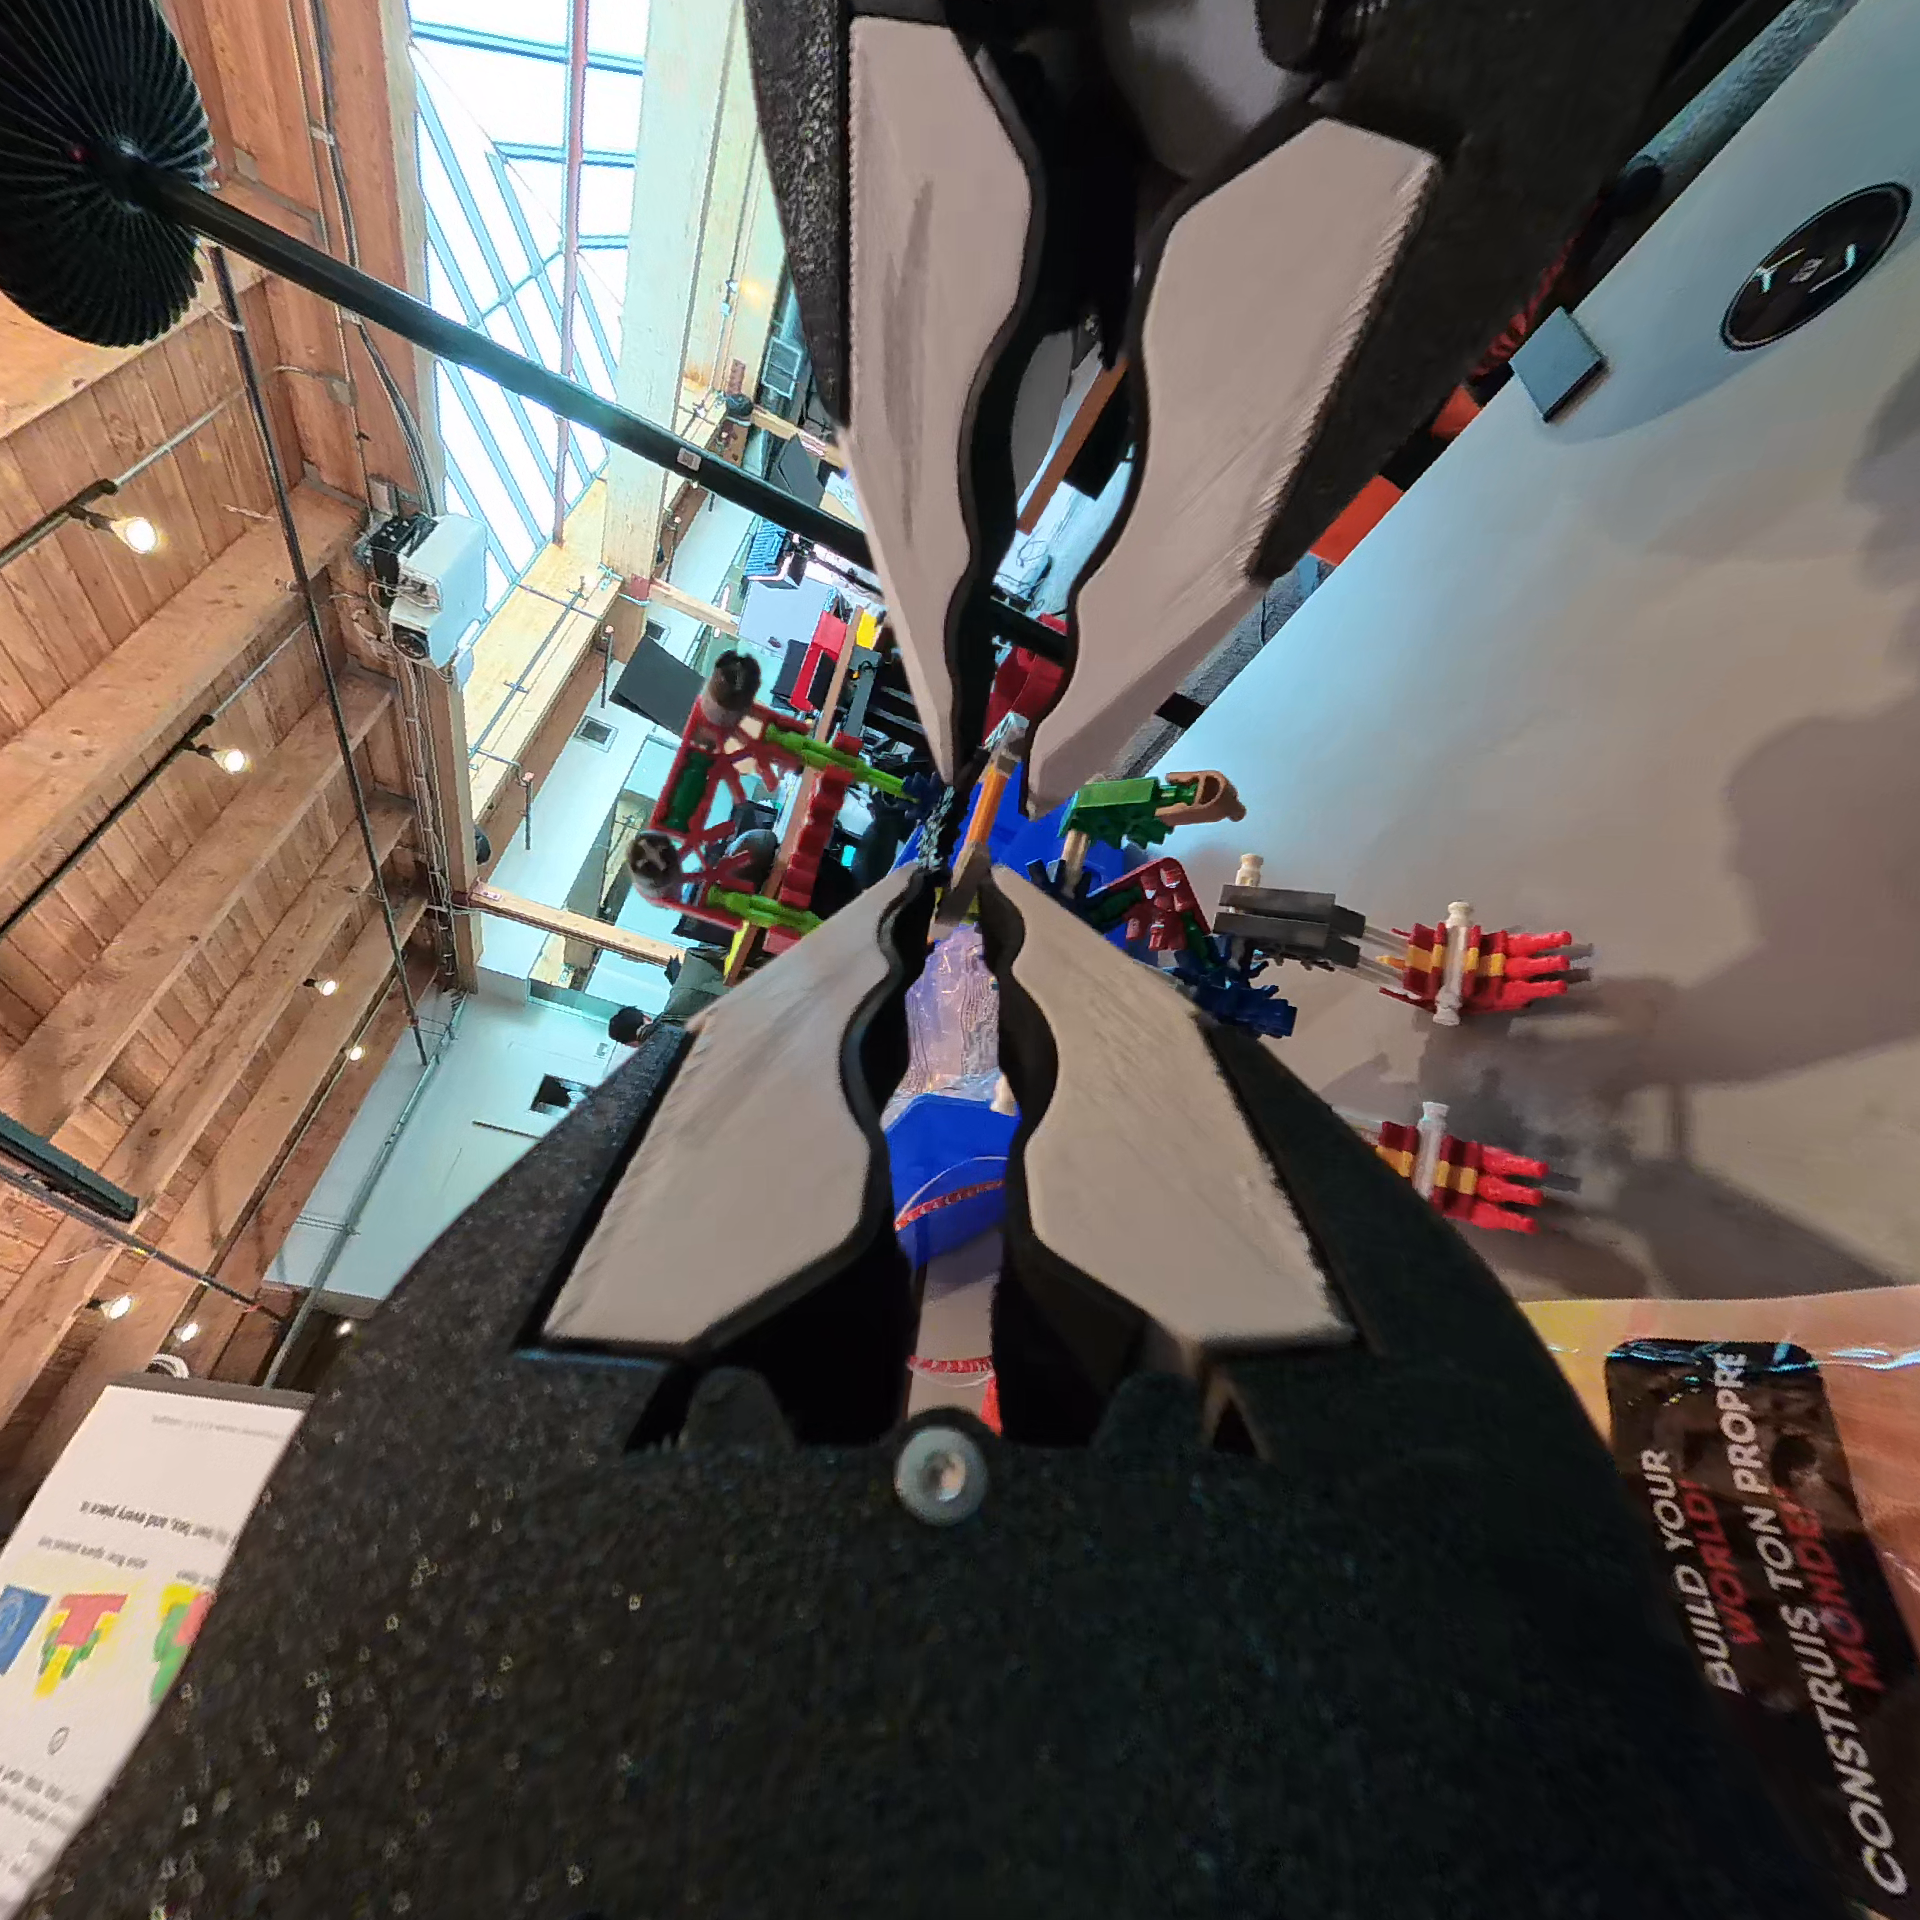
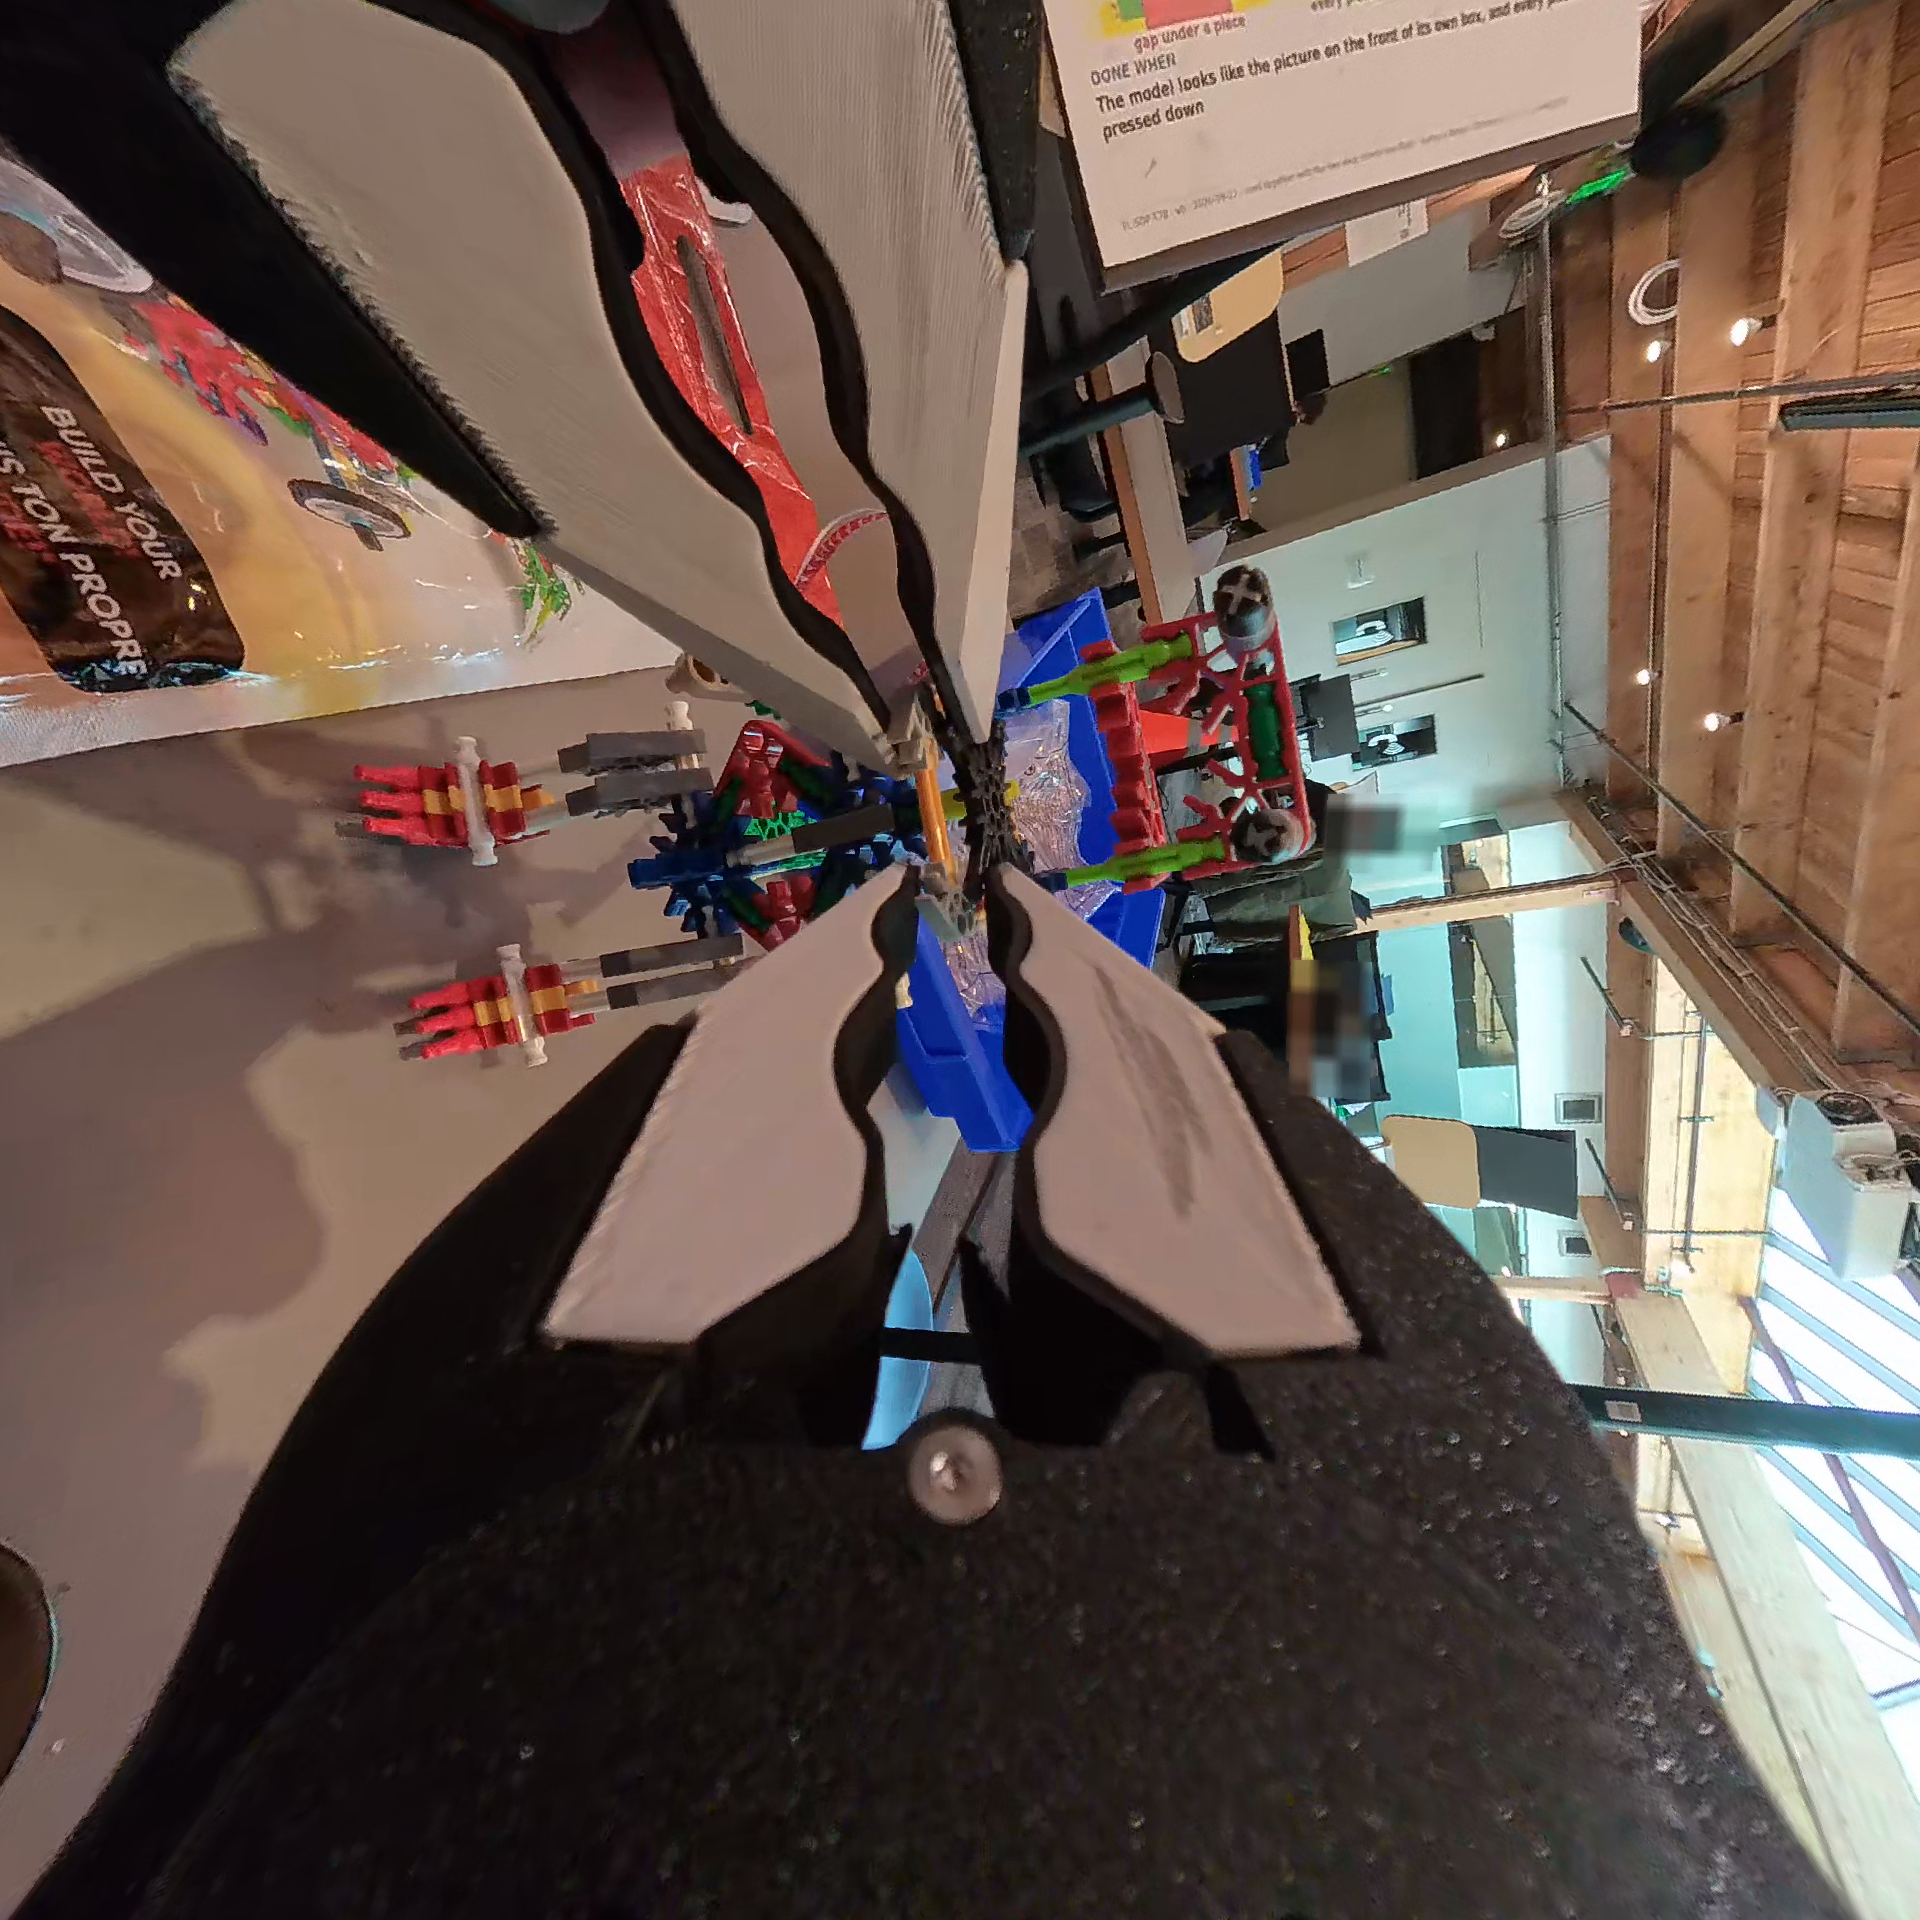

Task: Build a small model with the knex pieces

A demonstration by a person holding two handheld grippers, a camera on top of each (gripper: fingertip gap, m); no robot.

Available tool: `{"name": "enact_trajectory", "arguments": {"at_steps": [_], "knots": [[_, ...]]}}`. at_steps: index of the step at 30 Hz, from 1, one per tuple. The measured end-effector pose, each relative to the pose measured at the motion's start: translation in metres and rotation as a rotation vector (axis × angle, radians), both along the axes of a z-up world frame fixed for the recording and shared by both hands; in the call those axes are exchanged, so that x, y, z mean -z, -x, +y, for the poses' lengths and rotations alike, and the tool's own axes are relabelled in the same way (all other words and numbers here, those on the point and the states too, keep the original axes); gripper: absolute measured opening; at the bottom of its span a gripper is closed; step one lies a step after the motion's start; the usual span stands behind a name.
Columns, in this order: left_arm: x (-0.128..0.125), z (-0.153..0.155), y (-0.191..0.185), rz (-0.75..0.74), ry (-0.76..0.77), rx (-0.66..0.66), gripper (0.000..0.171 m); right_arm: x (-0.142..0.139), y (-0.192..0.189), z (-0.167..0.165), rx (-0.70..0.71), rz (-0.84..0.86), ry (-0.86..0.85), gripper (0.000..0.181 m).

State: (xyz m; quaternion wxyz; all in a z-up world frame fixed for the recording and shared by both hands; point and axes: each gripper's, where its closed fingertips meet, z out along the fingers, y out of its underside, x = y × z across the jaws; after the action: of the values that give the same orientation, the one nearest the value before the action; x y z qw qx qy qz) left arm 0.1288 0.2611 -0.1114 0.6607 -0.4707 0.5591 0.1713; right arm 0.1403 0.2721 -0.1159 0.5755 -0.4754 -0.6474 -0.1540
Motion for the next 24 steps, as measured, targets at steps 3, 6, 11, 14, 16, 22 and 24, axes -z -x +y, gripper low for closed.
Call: {"name": "enact_trajectory", "arguments": {"at_steps": [3, 6, 11, 14, 16, 22, 24], "knots": [[-0.001, 0.001, 0.0, -0.009, -0.003, -0.004, 0.007, -0.003, 0.0, 0.001, 0.004, -0.006, -0.019, 0.008], [-0.001, 0.001, 0.0, -0.009, -0.015, -0.008, 0.01, -0.006, -0.001, 0.001, 0.013, -0.014, -0.034, 0.007], [-0.004, 0.001, 0.001, 0.014, -0.066, -0.021, 0.011, -0.008, -0.001, 0.0, 0.018, -0.017, -0.052, 0.006], [-0.004, 0.002, 0.001, 0.033, -0.105, -0.034, 0.011, -0.008, -0.001, 0.0, 0.023, -0.02, -0.059, 0.006], [-0.005, 0.002, 0.0, 0.049, -0.139, -0.04, 0.01, -0.008, -0.001, 0.0, 0.027, -0.02, -0.062, 0.006], [-0.009, -0.005, -0.005, 0.064, -0.217, -0.023, 0.01, -0.008, -0.002, 0.002, 0.041, -0.014, -0.059, 0.006], [-0.01, -0.005, -0.004, 0.06, -0.233, -0.025, 0.009, -0.008, -0.001, 0.001, 0.034, -0.012, -0.056, 0.006]]}}
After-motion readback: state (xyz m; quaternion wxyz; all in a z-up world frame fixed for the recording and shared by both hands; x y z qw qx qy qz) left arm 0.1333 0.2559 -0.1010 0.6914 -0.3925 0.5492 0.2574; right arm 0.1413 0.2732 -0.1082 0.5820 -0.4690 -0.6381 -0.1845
